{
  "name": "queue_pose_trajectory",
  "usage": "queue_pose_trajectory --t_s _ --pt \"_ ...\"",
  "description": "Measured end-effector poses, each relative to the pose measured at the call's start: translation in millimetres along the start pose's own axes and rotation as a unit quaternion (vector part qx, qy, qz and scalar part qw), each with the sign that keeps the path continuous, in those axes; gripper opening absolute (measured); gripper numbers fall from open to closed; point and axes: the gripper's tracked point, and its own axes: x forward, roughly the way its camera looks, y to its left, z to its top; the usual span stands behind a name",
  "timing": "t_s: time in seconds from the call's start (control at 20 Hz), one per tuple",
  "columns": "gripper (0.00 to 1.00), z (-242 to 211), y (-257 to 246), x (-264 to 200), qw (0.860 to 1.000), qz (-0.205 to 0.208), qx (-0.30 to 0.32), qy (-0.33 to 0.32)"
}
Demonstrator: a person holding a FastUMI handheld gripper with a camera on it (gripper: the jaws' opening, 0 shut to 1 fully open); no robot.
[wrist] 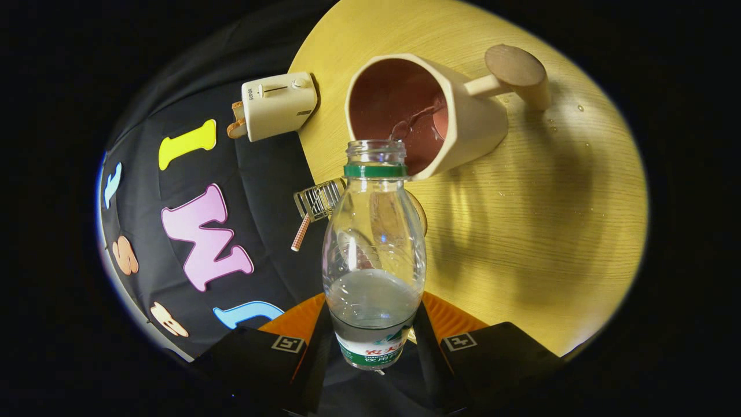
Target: Take the bottle from table, then pour the juice into the cup, finally place the bottle on the coaster
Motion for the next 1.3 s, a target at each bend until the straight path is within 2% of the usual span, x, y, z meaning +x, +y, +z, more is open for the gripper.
queue_pose_trajectory --t_s 1.3 --pt "0.72 12.9 30.0 -2.6 0.99 0.032 0.137 -0.009"
